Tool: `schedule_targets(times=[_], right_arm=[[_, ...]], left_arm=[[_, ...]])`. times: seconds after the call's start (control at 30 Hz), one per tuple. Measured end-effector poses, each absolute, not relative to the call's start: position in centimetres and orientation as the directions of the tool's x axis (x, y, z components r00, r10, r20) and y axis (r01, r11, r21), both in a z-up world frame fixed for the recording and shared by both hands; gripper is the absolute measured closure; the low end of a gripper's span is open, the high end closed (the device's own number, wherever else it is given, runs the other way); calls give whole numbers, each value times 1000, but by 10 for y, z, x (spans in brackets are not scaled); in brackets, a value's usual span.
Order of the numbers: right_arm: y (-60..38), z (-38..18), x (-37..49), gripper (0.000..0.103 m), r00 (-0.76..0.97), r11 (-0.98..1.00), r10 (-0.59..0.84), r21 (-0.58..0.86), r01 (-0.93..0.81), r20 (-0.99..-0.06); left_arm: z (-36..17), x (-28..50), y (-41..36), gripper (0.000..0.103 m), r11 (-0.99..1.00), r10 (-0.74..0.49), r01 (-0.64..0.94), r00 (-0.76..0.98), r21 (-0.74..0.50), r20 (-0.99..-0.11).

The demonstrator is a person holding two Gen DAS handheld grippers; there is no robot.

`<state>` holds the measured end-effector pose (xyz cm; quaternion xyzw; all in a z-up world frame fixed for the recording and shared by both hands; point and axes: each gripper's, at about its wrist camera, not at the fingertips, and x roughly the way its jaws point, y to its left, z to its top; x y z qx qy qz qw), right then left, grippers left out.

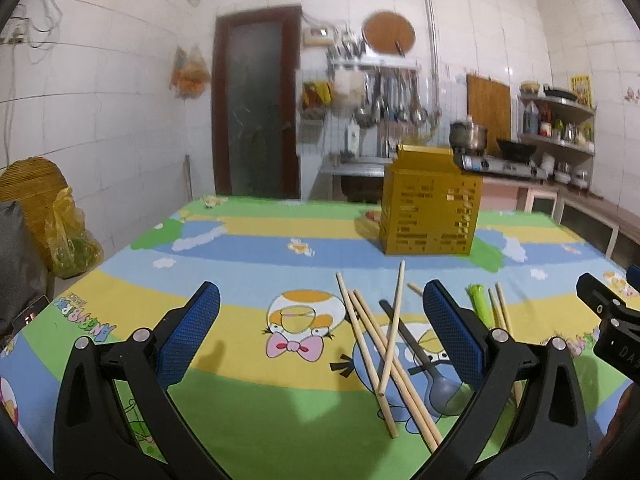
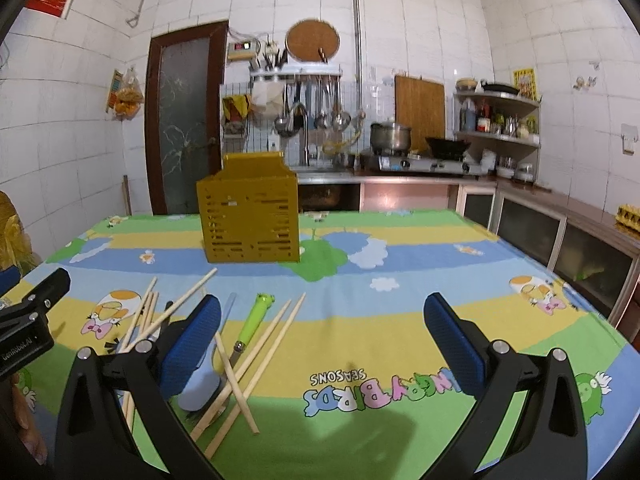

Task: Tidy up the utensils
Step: 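Lower both tools toward the pile of wooden chopsticks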

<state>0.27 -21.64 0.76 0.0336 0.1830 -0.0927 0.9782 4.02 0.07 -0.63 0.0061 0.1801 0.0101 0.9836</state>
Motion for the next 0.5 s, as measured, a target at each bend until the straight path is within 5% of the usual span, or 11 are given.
schedule_targets(times=[0.5], right_arm=[[-230,-30,101,4,731,961,-178,45,274,-658]], left_arm=[[-28,151,3,5,999,26,5,776,47,-630]])
